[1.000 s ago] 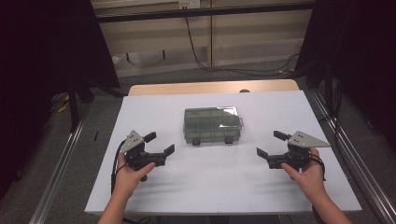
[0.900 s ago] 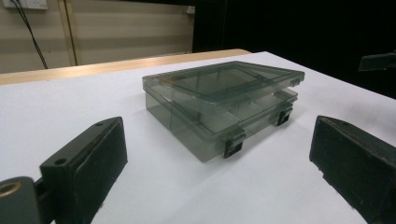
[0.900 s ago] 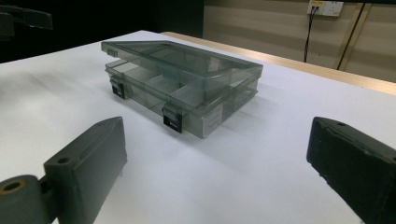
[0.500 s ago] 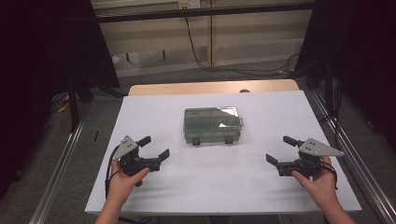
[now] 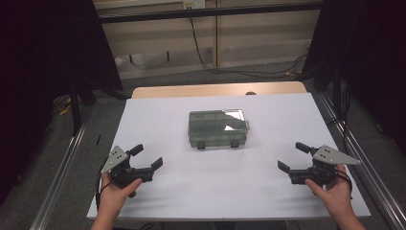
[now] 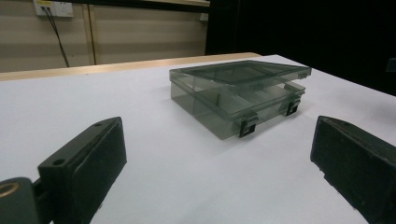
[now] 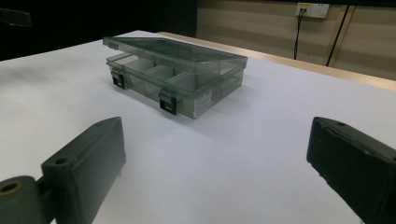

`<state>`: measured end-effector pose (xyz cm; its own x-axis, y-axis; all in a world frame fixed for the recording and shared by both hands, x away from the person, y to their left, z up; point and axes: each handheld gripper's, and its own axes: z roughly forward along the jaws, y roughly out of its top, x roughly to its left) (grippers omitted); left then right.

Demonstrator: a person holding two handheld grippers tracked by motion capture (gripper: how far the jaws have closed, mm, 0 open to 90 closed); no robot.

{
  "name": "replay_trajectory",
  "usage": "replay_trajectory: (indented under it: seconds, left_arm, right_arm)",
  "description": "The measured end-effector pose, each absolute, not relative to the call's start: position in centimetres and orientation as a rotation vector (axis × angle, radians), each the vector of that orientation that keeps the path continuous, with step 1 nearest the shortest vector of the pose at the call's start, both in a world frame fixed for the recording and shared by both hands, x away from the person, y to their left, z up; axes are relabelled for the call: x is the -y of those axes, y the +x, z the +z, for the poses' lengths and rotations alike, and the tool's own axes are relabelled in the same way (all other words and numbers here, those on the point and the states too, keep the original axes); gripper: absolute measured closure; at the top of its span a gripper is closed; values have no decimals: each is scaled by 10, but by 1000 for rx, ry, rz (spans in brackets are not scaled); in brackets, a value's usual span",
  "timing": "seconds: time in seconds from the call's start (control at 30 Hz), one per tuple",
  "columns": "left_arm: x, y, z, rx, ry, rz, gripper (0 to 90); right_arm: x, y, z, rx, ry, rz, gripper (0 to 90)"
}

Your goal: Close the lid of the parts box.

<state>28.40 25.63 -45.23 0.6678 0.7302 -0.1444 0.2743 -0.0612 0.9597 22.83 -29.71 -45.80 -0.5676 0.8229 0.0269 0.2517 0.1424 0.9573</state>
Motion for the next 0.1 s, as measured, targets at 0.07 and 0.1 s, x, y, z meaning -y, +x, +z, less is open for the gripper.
replay_trajectory:
  seconds: [0.07,0.1]
  left_arm:
    - [-258,284,-452,-827,1649,461,35]
    - [-259,284,-452,-826,1643,456,34]
  right_arm:
    - [297,229,-459,-1908,1025,1437,40]
    - [297,229,-459,-1909,1028,1441,40]
